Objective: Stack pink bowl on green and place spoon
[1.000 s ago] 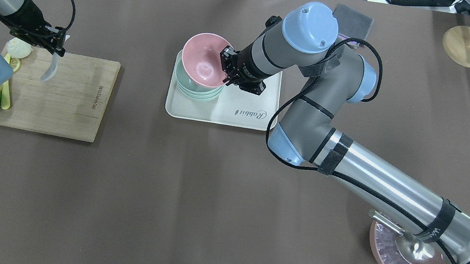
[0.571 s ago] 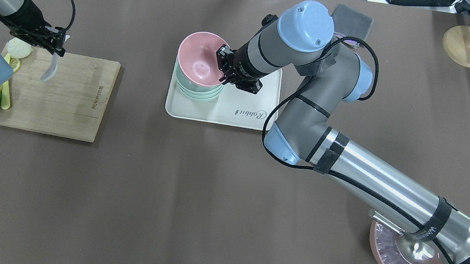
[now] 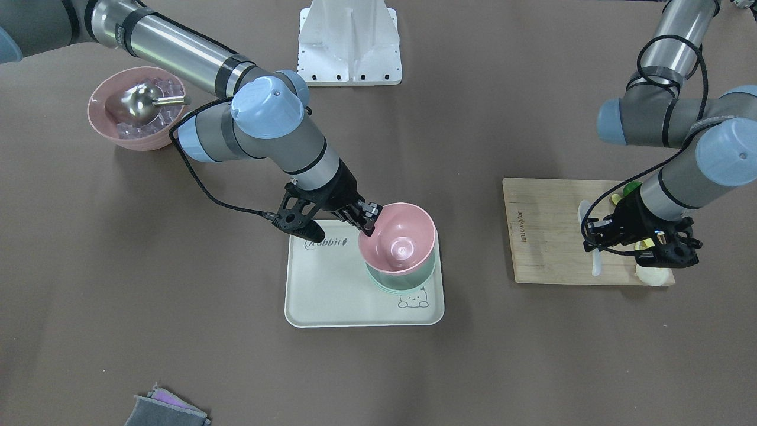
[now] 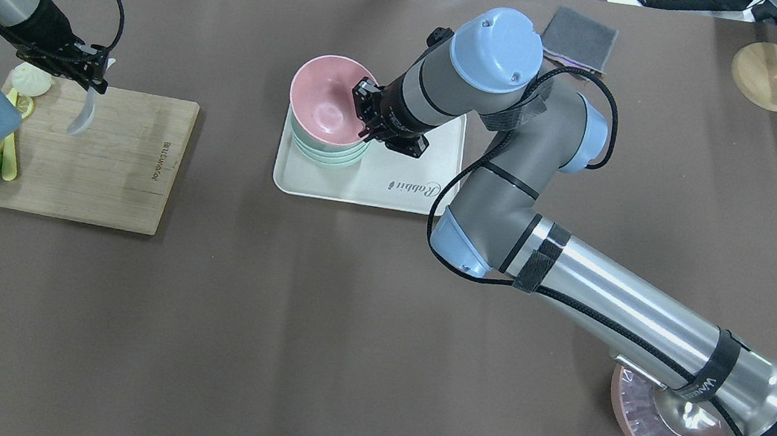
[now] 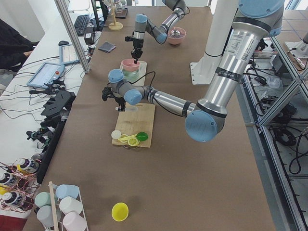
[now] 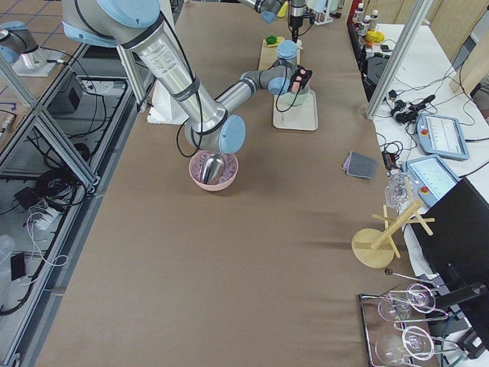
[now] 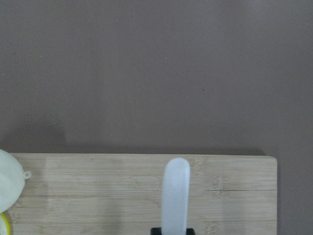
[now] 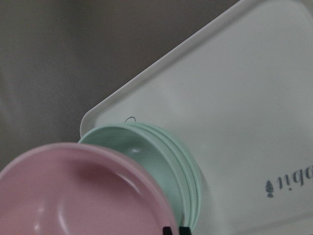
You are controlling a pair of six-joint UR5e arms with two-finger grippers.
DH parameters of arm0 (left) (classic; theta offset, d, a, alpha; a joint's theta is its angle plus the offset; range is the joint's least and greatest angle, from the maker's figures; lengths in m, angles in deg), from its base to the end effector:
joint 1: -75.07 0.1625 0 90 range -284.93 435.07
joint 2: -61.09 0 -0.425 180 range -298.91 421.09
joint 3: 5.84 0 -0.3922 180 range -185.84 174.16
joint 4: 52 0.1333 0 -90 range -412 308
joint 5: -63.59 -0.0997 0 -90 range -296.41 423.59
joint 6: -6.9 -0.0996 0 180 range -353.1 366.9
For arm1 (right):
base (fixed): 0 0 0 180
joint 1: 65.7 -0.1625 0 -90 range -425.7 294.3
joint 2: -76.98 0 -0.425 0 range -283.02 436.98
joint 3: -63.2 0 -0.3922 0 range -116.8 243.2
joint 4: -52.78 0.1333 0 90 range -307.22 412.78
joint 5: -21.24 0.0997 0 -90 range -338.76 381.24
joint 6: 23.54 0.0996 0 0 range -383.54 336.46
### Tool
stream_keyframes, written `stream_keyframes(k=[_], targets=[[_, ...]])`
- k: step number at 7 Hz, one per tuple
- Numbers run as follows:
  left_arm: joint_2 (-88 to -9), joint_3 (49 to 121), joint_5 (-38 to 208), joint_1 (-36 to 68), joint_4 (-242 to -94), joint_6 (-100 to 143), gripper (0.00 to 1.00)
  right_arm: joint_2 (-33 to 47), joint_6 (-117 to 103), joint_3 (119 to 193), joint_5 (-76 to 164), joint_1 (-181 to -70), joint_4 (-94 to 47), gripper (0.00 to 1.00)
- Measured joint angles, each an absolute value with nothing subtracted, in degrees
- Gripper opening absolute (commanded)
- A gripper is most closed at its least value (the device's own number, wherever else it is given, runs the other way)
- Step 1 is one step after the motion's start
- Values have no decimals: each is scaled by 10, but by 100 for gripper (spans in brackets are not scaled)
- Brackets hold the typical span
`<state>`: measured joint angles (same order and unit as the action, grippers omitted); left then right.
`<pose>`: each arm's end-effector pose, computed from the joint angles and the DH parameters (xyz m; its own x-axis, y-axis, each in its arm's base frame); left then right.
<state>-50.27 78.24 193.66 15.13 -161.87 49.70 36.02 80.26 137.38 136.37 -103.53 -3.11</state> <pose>0.2698 -0.6044 0.4585 0.6270 0.0377 -0.7781 0.0235 0.9975 0.0672 -0.5529 -0.5446 0.1690 0.2370 0.4575 0.8571 -0.3113 0.8714 -0.3791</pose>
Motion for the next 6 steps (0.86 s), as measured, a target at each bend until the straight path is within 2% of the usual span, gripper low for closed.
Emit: stream_keyframes(k=[2,3,6], targets=[[-502,783,1937,151,-1619,497,0,360,803,1374,1360,-1032,-31,3],[-502,783,1937,151,-1619,497,0,360,803,1374,1353,-1030,-31,99],[-503,782,1937,151,-1619,497,0,359,803,1374,1338,-1029,-31,100]])
